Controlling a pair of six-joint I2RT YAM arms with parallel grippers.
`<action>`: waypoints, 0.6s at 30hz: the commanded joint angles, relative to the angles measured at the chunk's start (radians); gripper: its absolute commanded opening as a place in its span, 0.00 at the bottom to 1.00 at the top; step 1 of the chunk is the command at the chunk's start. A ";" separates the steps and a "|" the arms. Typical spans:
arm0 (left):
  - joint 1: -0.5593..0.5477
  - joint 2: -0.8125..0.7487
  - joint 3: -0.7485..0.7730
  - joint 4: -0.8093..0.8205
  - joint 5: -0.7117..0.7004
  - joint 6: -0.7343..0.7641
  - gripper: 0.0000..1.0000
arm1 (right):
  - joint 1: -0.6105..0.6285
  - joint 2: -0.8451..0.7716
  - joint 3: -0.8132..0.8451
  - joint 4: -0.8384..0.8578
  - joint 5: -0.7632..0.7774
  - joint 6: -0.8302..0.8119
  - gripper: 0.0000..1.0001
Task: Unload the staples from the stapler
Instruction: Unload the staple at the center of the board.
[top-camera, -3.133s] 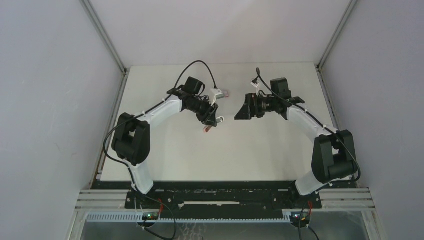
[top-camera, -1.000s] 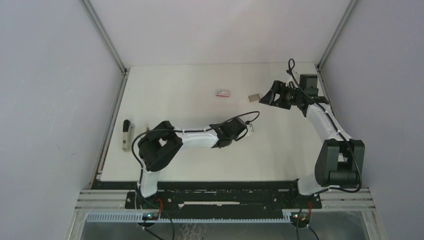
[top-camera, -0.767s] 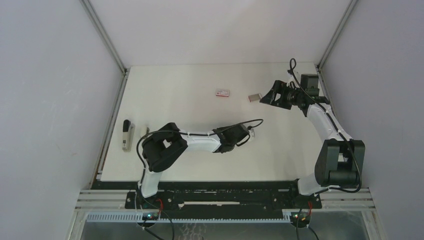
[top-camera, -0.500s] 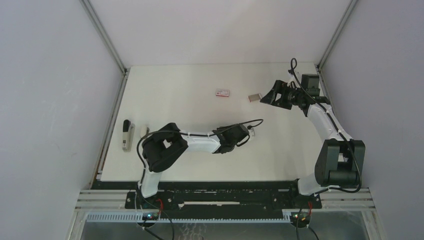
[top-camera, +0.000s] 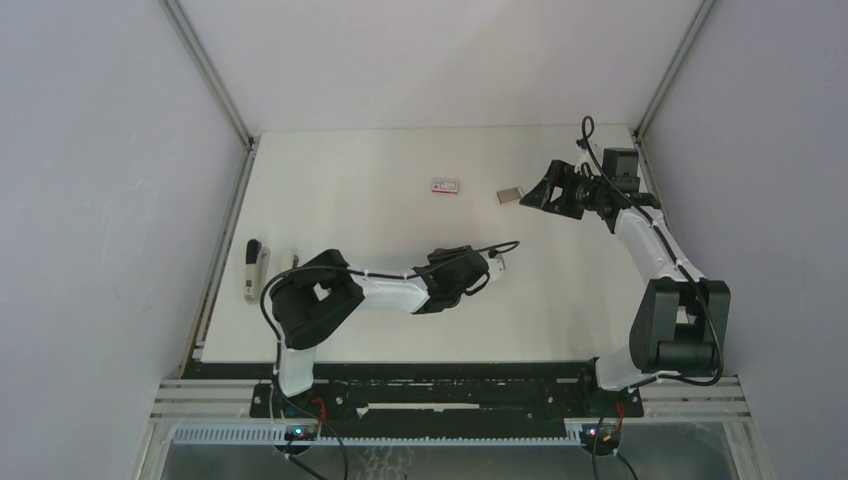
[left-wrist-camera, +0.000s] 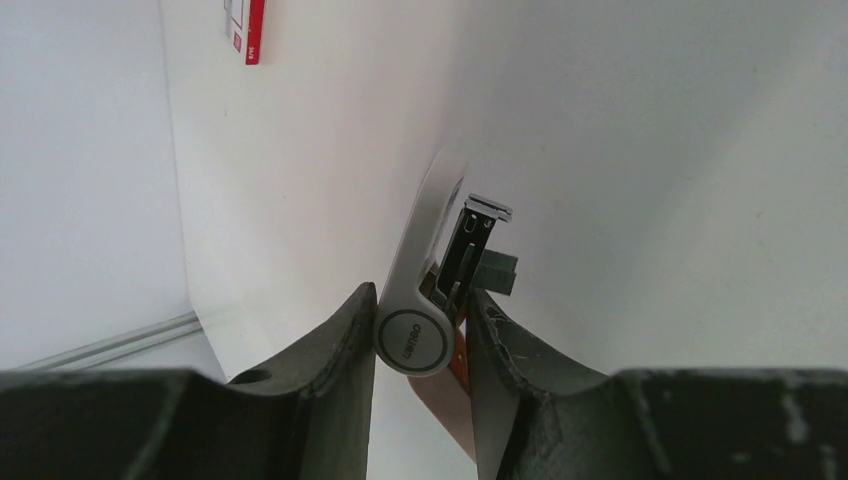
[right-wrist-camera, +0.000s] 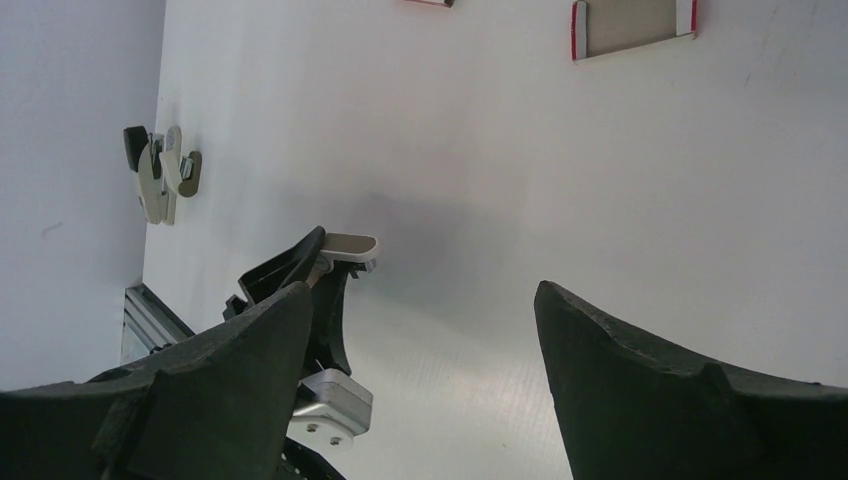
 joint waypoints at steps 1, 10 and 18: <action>-0.016 0.010 -0.011 0.042 0.027 0.057 0.00 | -0.006 -0.026 0.038 0.018 -0.023 0.017 0.82; -0.004 0.003 0.017 0.026 -0.003 0.001 0.00 | -0.006 -0.031 0.038 0.017 -0.026 0.019 0.82; -0.020 0.068 0.046 -0.077 0.067 0.054 0.00 | -0.006 -0.031 0.038 0.016 -0.029 0.020 0.82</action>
